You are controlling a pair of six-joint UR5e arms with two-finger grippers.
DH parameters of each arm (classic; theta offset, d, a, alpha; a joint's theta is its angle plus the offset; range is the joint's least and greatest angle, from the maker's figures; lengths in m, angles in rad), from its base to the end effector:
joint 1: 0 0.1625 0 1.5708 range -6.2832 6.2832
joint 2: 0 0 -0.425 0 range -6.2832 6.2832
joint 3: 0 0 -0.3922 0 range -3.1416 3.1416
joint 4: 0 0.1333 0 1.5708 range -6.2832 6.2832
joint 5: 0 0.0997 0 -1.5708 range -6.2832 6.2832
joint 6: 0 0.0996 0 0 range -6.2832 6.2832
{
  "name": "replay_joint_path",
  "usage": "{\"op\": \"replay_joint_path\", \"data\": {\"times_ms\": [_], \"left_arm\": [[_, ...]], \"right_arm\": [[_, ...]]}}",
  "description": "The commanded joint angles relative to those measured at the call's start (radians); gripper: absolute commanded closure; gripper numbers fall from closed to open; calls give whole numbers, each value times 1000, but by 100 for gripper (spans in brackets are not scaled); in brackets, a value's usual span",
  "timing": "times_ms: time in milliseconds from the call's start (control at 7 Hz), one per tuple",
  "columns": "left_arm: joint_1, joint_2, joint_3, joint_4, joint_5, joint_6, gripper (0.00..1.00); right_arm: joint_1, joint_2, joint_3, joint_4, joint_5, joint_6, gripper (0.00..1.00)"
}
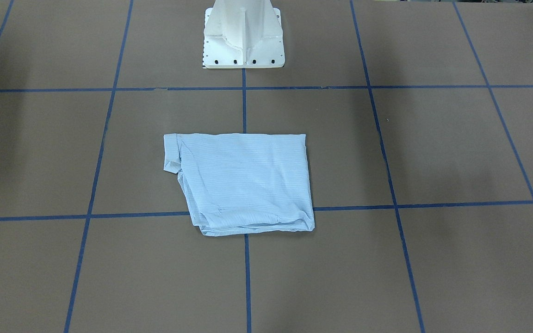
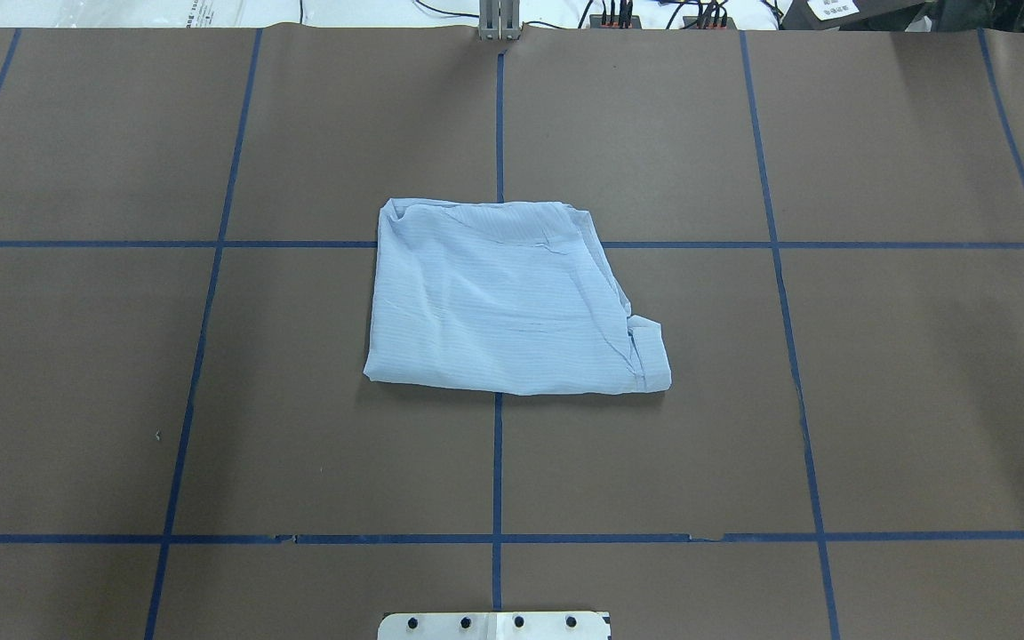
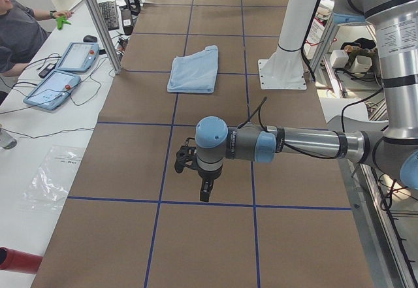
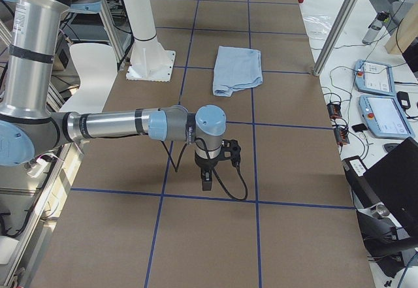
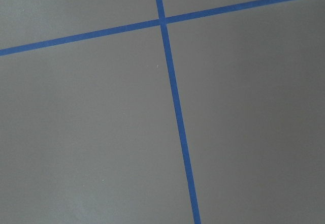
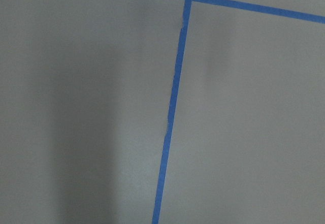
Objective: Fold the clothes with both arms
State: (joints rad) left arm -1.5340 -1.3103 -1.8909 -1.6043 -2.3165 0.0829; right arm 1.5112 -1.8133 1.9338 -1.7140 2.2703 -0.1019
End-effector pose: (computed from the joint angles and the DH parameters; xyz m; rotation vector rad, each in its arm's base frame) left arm -0.0514 -0.3903 0.6134 0.1060 0.7436 0.1487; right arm 0.0461 -0.3887 0.6064 -0.0070 -0.7004 -0.1469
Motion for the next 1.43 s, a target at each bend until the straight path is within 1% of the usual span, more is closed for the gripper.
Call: {"op": "replay_joint_path", "data": {"times_ms": [0,1286], "left_arm": [[0,0,-1,0,0,-2,0],[0,23,3,1,0,-2,0]], "right_arm": [[0,0,-1,-1,1,1,0],[0,0,-9,-1,17,4,0]]}}
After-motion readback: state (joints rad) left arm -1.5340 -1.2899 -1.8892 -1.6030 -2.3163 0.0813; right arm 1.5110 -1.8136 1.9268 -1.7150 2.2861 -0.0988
